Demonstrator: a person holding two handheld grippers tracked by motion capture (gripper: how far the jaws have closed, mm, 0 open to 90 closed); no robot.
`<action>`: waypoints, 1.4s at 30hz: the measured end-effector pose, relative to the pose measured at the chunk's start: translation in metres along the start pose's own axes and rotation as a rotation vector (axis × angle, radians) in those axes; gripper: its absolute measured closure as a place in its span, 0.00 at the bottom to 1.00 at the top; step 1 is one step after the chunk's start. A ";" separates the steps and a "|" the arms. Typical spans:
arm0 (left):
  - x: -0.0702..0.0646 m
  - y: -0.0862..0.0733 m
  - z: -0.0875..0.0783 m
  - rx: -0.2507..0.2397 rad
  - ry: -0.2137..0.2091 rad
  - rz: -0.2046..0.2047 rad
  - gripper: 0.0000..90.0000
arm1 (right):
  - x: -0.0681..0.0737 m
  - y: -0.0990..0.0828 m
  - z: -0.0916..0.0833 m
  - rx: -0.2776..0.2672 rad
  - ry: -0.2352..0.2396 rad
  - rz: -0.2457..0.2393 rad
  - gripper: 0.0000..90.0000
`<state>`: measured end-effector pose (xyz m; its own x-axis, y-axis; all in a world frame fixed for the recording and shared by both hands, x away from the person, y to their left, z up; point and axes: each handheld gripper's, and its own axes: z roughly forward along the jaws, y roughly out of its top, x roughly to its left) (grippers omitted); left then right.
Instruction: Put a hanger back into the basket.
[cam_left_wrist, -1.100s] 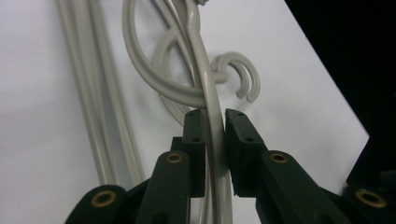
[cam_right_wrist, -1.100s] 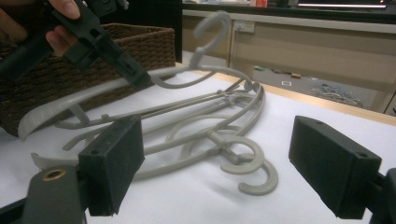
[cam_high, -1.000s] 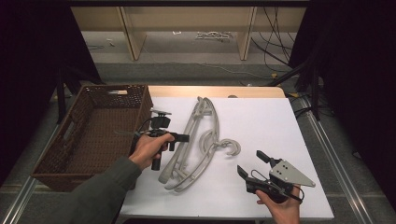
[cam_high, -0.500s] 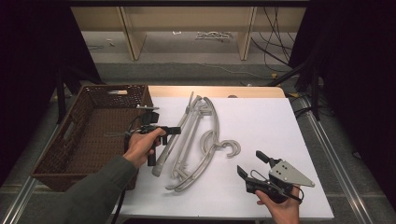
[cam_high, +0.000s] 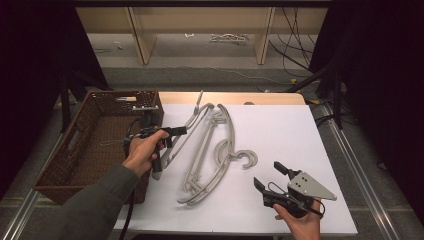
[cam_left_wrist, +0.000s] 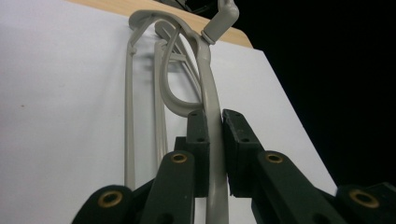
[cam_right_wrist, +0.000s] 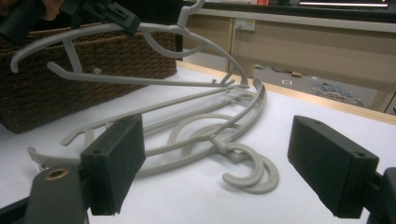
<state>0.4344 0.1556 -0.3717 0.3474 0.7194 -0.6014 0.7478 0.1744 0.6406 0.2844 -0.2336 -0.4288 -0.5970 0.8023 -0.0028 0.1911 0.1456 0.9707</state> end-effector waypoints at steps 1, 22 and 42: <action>0.000 0.000 0.000 0.000 0.000 0.000 0.90 | 0.000 0.000 0.000 -0.002 0.002 0.001 0.22; 0.004 0.049 -0.123 -0.167 -0.010 0.107 0.90 | 0.001 -0.001 0.001 0.005 0.003 -0.001 0.23; 0.090 0.028 -0.202 -0.162 -0.006 0.210 0.91 | 0.002 -0.002 0.007 0.028 0.003 -0.002 0.23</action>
<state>0.3724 0.3607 -0.3110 0.4894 0.7471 -0.4498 0.5590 0.1271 0.8194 0.2878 -0.2285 -0.4327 -0.6000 0.8000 -0.0040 0.2113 0.1633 0.9637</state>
